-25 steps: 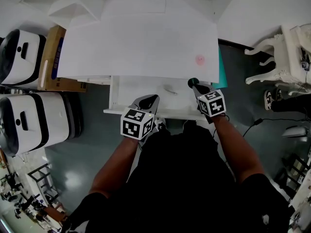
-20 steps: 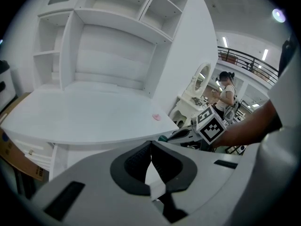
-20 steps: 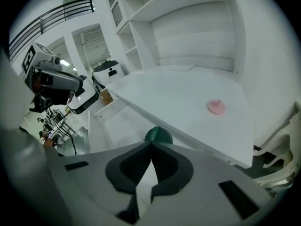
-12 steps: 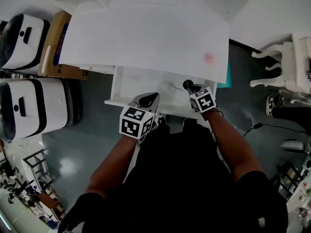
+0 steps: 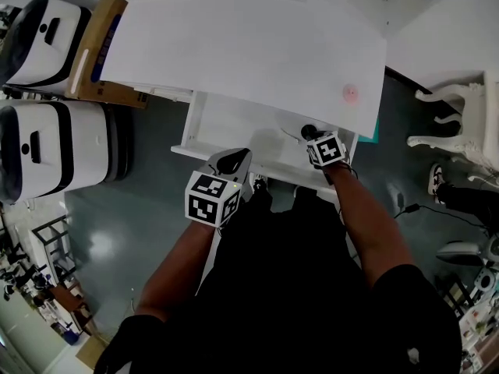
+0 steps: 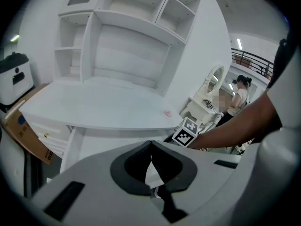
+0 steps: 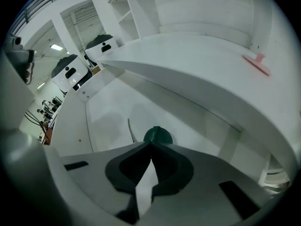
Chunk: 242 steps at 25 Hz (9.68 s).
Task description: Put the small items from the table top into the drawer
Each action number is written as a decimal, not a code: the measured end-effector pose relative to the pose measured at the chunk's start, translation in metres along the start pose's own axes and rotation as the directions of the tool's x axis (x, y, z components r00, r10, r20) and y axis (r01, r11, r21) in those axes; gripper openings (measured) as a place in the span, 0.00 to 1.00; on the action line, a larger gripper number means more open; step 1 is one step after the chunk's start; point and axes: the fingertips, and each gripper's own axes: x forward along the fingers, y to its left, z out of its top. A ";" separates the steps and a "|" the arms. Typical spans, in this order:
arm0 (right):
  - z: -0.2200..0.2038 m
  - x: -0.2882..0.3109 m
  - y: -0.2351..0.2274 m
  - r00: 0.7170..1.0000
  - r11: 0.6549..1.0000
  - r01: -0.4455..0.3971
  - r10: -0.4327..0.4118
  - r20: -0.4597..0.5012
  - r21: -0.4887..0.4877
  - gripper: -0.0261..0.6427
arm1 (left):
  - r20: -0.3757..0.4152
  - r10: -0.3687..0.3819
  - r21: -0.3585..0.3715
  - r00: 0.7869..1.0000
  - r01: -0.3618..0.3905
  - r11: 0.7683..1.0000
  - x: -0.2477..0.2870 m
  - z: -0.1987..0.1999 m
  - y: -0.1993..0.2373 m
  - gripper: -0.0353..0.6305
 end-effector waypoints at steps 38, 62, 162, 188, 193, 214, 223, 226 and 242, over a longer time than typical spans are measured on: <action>0.049 -0.179 0.019 0.902 0.974 -0.056 -0.044 0.429 0.218 0.13 | 0.073 -0.140 0.119 0.987 0.131 0.984 0.009 0.045 -0.025 0.07; 0.032 -0.267 0.025 0.818 0.961 -0.005 -0.155 0.553 0.276 0.08 | 0.089 -0.224 0.227 0.971 0.199 0.953 0.006 0.076 -0.066 0.07; 0.070 -0.151 -0.009 0.939 0.999 -0.028 0.013 0.343 0.039 0.13 | 0.042 -0.127 0.099 0.991 0.123 0.988 0.020 0.050 -0.026 0.07; -0.042 0.000 0.036 0.989 0.941 -0.095 0.053 -0.137 -0.324 0.13 | 0.000 -0.069 0.043 0.998 0.069 0.997 0.006 0.017 -0.027 0.07; -0.044 0.008 0.034 0.989 0.943 -0.082 0.037 -0.143 -0.323 0.13 | -0.007 -0.057 0.023 0.998 0.057 0.998 0.004 0.010 -0.022 0.07; -0.036 -0.013 0.029 0.997 0.971 -0.043 0.027 -0.070 -0.233 0.15 | 0.001 -0.109 0.081 0.994 0.108 0.991 0.009 0.016 -0.037 0.07; -0.028 -0.048 0.028 0.999 0.988 0.030 -0.026 0.025 -0.152 0.15 | 0.015 -0.168 0.136 0.986 0.164 0.977 0.005 0.022 -0.044 0.07; -0.024 -0.064 0.029 0.996 0.992 0.053 -0.045 0.074 -0.114 0.15 | 0.011 -0.189 0.160 0.982 0.185 0.970 0.005 0.022 -0.047 0.07; 0.004 -0.182 0.062 0.917 0.977 0.153 -0.197 0.347 0.151 0.15 | -0.007 -0.312 0.271 0.950 0.302 0.914 -0.011 0.029 -0.059 0.07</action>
